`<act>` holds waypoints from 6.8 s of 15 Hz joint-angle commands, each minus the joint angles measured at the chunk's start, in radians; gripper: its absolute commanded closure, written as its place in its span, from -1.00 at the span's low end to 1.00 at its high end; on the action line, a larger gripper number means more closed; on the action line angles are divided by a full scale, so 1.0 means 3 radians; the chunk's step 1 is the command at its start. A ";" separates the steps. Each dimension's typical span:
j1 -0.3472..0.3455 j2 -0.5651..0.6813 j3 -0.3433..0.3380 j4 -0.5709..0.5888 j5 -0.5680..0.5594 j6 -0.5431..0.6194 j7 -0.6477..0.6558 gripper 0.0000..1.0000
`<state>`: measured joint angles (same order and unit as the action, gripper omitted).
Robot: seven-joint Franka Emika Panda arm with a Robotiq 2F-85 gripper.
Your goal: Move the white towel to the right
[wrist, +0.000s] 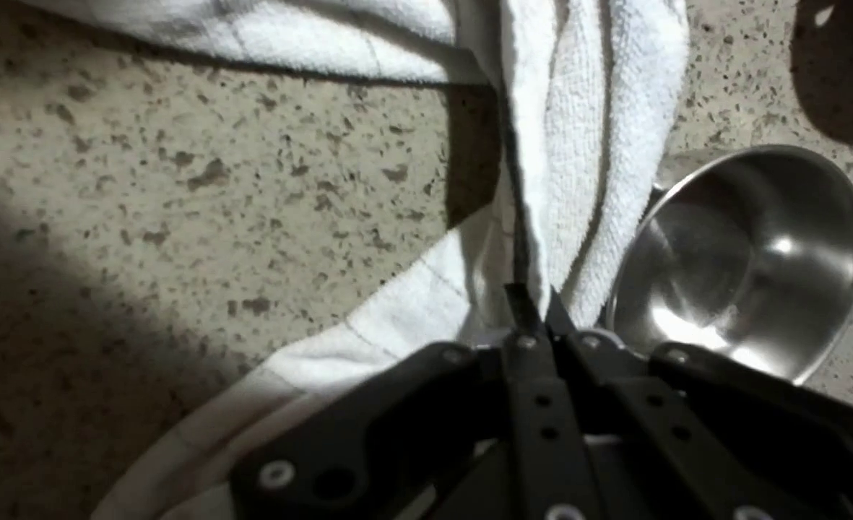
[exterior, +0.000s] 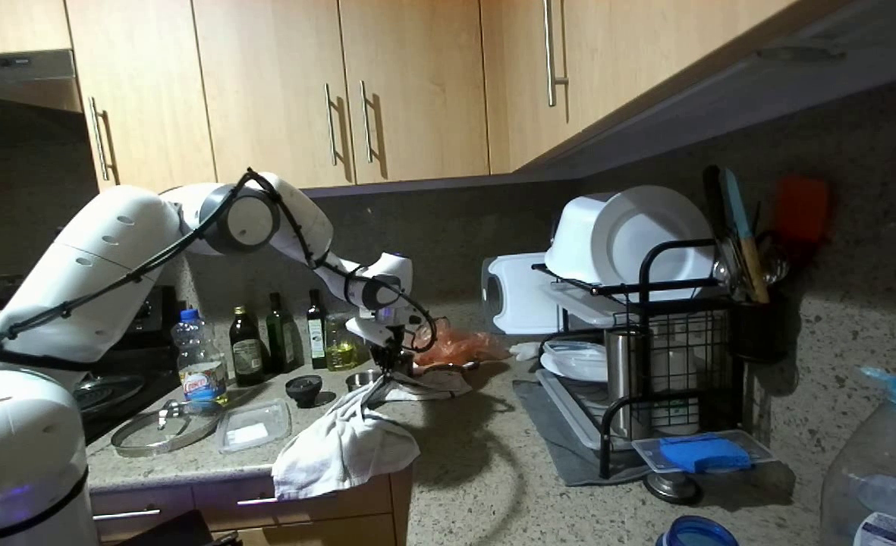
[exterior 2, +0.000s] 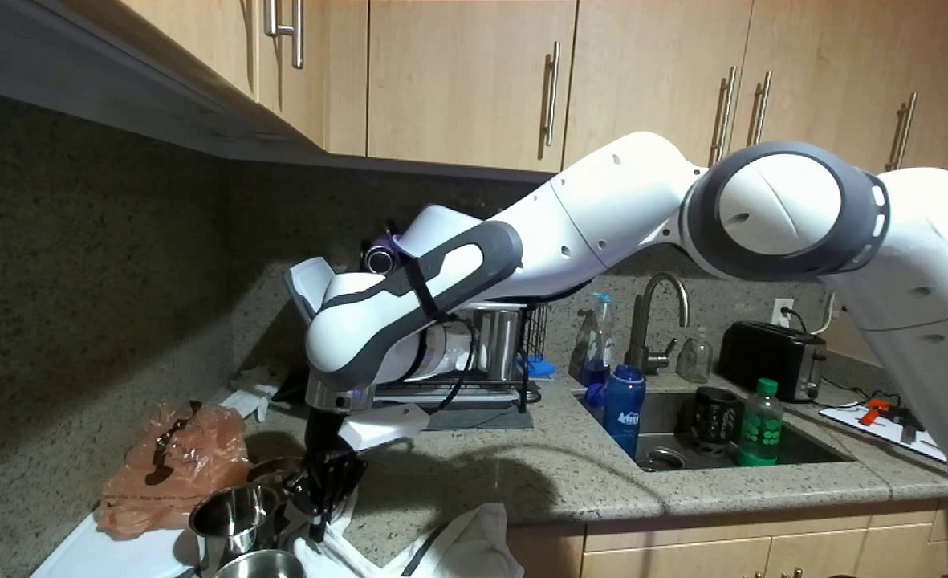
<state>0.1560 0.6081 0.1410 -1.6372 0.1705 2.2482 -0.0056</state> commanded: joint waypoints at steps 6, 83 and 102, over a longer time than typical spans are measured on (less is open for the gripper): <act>-0.0110 -0.0514 -0.0005 -0.0541 0.0179 0.0472 0.0214 0.99; -0.1180 -0.0644 -0.0528 -0.0978 0.1209 0.0601 0.0250 0.99; -0.1258 -0.0343 -0.0506 -0.0196 0.1808 0.0562 0.0381 0.99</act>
<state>-0.2074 0.4729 -0.0053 -1.7689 0.6873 2.4548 0.0738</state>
